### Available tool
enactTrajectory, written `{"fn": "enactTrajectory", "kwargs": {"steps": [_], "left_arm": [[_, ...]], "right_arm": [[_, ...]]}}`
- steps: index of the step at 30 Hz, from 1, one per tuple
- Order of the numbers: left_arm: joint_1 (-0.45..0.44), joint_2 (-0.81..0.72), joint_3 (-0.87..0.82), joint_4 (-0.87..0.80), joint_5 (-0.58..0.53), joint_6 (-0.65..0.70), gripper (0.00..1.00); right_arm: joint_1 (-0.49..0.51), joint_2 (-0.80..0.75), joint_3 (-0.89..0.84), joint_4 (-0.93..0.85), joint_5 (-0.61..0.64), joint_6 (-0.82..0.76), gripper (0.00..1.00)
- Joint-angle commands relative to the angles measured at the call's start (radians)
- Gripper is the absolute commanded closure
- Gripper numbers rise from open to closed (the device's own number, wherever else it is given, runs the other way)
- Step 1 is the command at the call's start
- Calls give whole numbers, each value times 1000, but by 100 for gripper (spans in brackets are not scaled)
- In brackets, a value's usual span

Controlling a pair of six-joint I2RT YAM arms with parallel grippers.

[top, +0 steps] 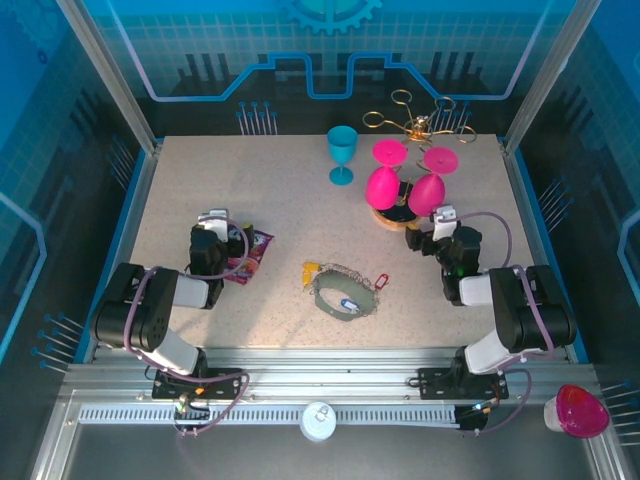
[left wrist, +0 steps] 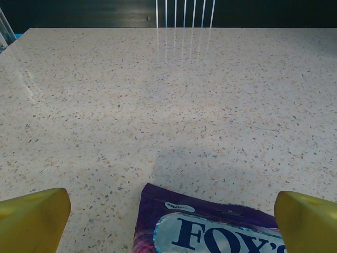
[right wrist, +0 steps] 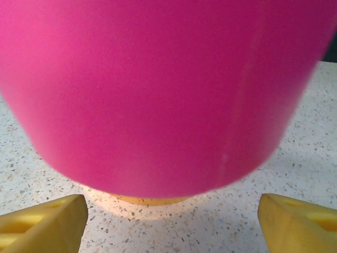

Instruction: Put the keys on the keyring

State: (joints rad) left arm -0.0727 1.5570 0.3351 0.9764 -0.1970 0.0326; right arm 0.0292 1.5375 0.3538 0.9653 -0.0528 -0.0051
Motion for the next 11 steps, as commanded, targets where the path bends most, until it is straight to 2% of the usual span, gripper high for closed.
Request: {"fn": "enactTrajectory", "kwargs": {"steps": [1,3,7,8,9,11], "left_arm": [[25,-1,44,-40,12,-20,1],[47,-2,55,-64,59,-32,1],[53,-2,59,-74,70,-34,1],[53,-2,58,-70,70,-34,1],[53,-2,55,-65,71,-33,1],[53,-2,53,-59,71,-33,1]], "right_arm": [[-16,1,21,-36,27,30,14],[-18,3,24,-38,27,30,14],[-18,2,24,-41,28,31,10],[-18,3,25,-41,28,30,7],[-18,2,25,-41,28,31,0],[-17,2,24,-40,28,31,0]]}}
